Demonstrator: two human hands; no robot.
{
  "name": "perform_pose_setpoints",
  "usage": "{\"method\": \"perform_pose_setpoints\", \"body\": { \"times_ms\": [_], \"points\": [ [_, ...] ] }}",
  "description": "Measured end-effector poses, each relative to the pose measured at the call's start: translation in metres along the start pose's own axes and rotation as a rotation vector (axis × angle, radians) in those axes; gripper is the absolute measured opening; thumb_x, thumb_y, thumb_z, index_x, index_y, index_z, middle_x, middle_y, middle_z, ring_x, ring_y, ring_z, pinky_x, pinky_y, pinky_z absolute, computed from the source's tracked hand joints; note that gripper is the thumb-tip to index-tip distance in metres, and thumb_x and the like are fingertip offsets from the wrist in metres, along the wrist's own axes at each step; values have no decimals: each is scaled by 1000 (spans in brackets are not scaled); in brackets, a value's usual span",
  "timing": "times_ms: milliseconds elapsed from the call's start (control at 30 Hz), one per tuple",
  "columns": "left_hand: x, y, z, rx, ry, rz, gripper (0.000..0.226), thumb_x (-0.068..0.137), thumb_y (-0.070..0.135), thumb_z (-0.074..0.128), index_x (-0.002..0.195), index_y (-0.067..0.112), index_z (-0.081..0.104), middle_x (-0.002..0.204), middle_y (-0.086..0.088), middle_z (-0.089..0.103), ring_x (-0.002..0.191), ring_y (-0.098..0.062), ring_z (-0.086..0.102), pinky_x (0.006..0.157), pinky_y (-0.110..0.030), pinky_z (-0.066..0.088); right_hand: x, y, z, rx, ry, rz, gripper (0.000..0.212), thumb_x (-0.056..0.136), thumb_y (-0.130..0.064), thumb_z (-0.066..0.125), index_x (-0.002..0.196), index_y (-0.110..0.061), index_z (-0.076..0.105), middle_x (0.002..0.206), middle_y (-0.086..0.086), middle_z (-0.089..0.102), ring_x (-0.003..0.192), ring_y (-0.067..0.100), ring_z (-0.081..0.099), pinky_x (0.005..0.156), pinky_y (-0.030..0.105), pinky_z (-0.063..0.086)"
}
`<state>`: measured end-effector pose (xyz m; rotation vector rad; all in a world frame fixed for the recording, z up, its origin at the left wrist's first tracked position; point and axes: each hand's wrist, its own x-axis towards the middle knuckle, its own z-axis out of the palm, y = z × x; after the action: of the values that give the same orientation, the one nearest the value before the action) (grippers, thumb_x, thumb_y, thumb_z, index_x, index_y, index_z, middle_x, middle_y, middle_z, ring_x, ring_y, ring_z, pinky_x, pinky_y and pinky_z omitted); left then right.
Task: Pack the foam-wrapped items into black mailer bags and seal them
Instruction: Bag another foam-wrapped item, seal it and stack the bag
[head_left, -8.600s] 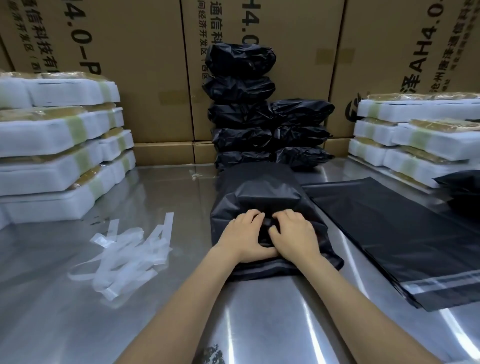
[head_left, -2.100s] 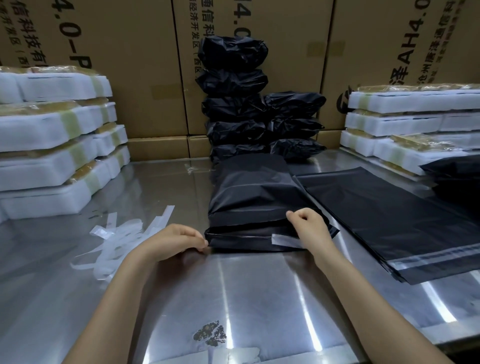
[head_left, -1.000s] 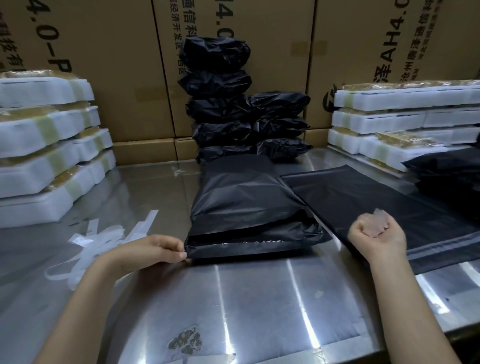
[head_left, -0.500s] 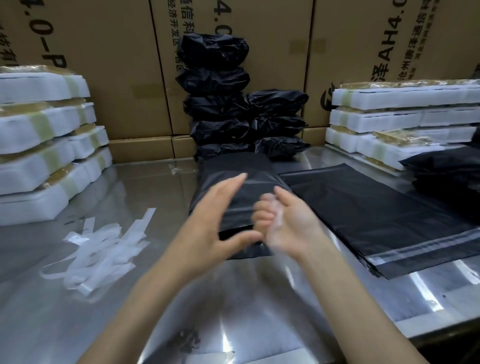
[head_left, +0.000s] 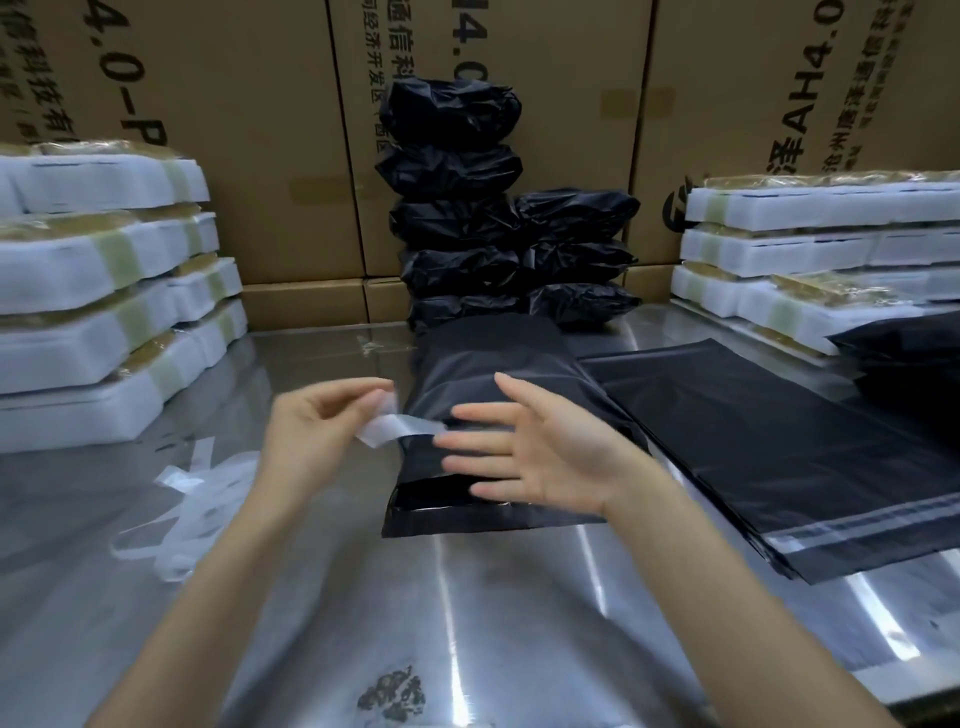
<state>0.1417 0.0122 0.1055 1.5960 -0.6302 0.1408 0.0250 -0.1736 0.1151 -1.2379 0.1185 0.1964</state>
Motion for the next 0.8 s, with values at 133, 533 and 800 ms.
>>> {"method": "perform_pose_setpoints", "body": {
  "times_ms": [133,533,800],
  "points": [
    [37,-34,-51,603,-55,-198,37,89,-4,53,116,17,66,119,-5,65,69,-9,59,47,-7,41,-13,-12,-42,-84,257,-279,23,100,-21,42,110,-24,63,104,-5,74,91,10,71,77,24,55],
    [29,-67,-10,1166,-425,460,73,84,36,67,146,26,31,153,9,27,144,-18,21,116,-42,18,-37,20,-162,-1208,973,-520,42,90,-1,59,121,-28,54,118,0,47,88,17,57,76,35,48],
    [29,-68,15,993,-416,621,54,75,-10,64,125,11,62,131,-5,58,119,-22,58,99,-32,46,-32,25,-167,-1705,704,-421,60,89,-7,57,135,-42,41,139,-13,26,117,8,40,70,28,48]
  ]
}}
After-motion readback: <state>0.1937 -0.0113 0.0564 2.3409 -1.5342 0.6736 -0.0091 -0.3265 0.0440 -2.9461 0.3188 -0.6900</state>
